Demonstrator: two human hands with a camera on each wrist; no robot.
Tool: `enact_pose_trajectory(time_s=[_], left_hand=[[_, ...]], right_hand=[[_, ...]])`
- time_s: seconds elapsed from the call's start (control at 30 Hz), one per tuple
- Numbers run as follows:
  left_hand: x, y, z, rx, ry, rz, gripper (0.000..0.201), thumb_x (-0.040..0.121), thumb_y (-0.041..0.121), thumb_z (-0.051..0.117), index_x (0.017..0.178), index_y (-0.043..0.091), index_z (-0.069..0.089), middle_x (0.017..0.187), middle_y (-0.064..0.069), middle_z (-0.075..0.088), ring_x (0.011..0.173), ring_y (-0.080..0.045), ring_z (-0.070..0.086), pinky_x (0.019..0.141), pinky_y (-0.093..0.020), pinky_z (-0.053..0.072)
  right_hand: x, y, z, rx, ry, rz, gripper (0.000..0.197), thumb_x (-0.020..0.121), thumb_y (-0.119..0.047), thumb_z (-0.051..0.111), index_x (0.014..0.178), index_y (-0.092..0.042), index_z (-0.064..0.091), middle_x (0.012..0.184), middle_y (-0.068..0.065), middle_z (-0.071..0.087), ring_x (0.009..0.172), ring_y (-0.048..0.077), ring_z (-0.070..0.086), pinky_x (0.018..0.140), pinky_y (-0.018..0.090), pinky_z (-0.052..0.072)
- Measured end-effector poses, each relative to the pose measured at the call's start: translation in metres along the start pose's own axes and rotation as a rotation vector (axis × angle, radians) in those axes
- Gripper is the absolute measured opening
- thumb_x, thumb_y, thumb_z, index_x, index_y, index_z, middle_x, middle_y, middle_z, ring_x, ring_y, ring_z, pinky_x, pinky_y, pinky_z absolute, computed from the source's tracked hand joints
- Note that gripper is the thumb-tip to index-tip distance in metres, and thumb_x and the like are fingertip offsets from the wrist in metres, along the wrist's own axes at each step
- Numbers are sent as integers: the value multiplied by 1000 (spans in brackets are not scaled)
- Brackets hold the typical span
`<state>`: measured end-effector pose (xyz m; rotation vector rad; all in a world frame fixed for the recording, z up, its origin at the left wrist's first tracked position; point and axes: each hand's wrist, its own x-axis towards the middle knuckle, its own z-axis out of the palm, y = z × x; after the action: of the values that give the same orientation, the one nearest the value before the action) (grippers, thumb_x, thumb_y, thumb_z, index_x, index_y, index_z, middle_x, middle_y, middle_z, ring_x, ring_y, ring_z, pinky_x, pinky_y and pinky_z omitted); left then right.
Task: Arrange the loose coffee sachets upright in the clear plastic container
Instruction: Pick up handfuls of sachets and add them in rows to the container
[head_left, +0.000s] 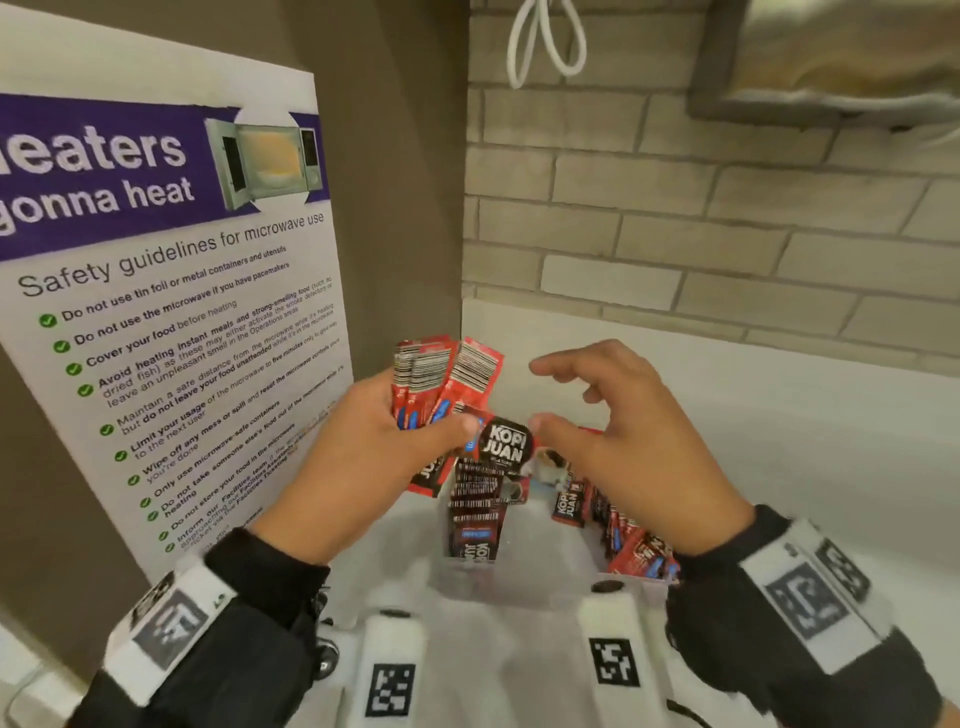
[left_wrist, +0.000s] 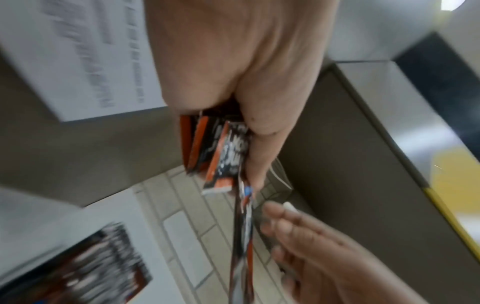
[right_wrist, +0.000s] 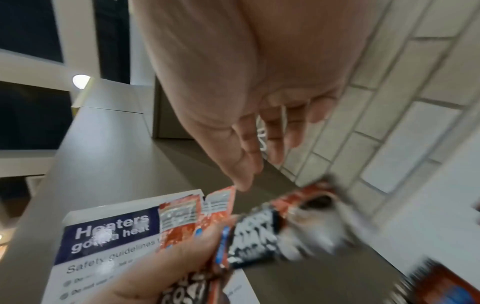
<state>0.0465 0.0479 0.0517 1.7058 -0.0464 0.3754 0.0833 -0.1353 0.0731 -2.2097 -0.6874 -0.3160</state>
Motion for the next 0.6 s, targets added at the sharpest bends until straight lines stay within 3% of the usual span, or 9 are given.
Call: enact_pose_trajectory(time_s=[0.07,0.13,0.2,0.27,0.37,0.47,0.53,0.6], left_hand=[[3,10,7,75,-76,60,20,79,13,74,92,26,69,83,6,74,75,-7,70,61,-23,53],[7,14,12,46,-91,88,21,79,12,74,91,29,69,85,3,74,77,-13,71,64,-33,56],[10,13,16,-34,-41,71,22,79,11,73,93,29,69,89,1,74,83,-18,72,71,-40,56],[11,10,15,-146,32,45,20,81,10,70,98,22,67,93,-1,75,86,-19,71,71,-37,54],[8,7,8,-261,98,39,18,84,10,66,98,21,65,95,0,75,85,-16,71,65,-30,53],[4,6,-1,-291,111,60,19,81,13,65,99,21,65,89,3,75,79,-11,71,59,-24,54],[0,5,-4,-302,105,71,23,77,16,65,99,20,64,86,5,75,77,-9,70,57,-22,54],[-3,2,-6,-314,104,79,25,73,18,65,98,20,64,85,5,75,76,-9,70,58,-21,54]], right_hand=[[8,-12,-10,-19,-93,-49,21,80,-17,70,97,-26,62,88,-13,58,76,0,49,67,11,39],[14,-17,-12,-14,-138,-73,18,78,-8,69,89,-20,60,73,-10,59,62,-1,51,58,12,42],[18,-15,-13,-30,-124,-67,22,79,-3,66,90,-20,56,69,-8,57,59,-1,50,56,12,41],[21,-6,-14,-17,-81,-17,26,82,-2,61,94,-24,55,70,-7,57,59,1,50,55,11,40],[25,17,-9,102,14,139,26,85,2,54,96,-21,57,76,1,55,65,16,60,65,28,53],[28,37,6,88,-33,284,17,87,0,53,96,-12,61,80,12,63,73,27,68,76,43,57],[31,45,17,-13,-102,323,19,87,-2,54,103,-8,64,85,14,65,81,29,68,81,42,55],[34,49,26,-153,-143,306,23,87,-1,54,107,-6,65,89,10,62,89,29,66,82,34,54]])
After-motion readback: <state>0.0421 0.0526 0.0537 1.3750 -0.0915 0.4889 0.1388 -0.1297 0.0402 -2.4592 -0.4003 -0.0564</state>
